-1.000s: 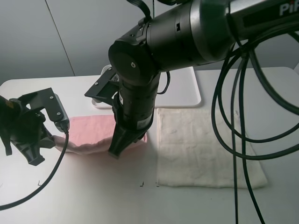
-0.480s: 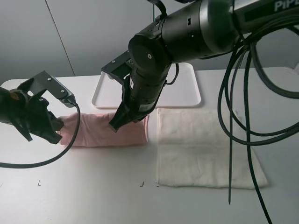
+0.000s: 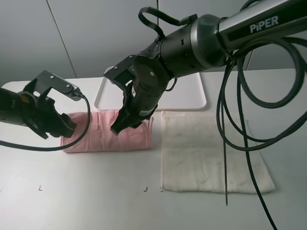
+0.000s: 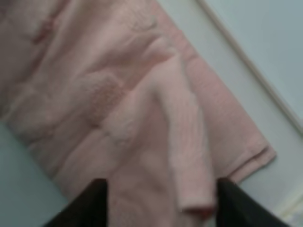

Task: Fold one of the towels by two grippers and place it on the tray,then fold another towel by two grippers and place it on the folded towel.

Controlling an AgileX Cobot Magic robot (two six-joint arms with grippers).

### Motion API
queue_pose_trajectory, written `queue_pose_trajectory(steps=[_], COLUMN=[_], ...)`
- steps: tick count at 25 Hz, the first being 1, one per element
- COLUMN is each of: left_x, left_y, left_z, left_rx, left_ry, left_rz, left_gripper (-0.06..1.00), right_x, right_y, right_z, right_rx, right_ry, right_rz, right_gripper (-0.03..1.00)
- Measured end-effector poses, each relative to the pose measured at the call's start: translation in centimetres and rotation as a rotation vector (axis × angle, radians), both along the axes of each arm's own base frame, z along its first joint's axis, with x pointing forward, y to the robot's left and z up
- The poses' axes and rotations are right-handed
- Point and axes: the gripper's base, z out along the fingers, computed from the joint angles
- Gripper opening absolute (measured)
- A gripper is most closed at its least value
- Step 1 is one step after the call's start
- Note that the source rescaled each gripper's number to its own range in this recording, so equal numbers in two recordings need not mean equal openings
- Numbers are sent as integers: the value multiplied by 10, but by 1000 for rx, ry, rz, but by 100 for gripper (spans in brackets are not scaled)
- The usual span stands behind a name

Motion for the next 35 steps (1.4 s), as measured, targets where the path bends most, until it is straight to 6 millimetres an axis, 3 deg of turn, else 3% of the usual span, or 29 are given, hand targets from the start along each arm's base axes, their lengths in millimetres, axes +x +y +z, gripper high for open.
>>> queue_pose_trajectory(steps=[1,2,4,8,16,29,35], left_x=[1,1,0,0,33,60,63], left_y=[0,0,0,5,32,35,35], left_z=[1,1,0,-1,4,-50,-56], left_rx=[-2,-4,-4,-35,-112,-20,-15], left_ry=[-4,-3,11,81,346,548,569], left_rz=[2,4,6,80,384,458,483], left_gripper=[91,95,98,98,98,98,98], right_x=[0,0,1,0,19,18,19], right_y=[1,1,1,-3,-21,-23,-24], right_z=[0,0,1,2,15,17,17], right_rx=[13,23,32,-11,42,40,39], right_ry=[2,5,16,61,265,315,314], right_rz=[-18,-35,-66,-105,-245,-217,-214], right_gripper=[82,91,98,100,100,100,100])
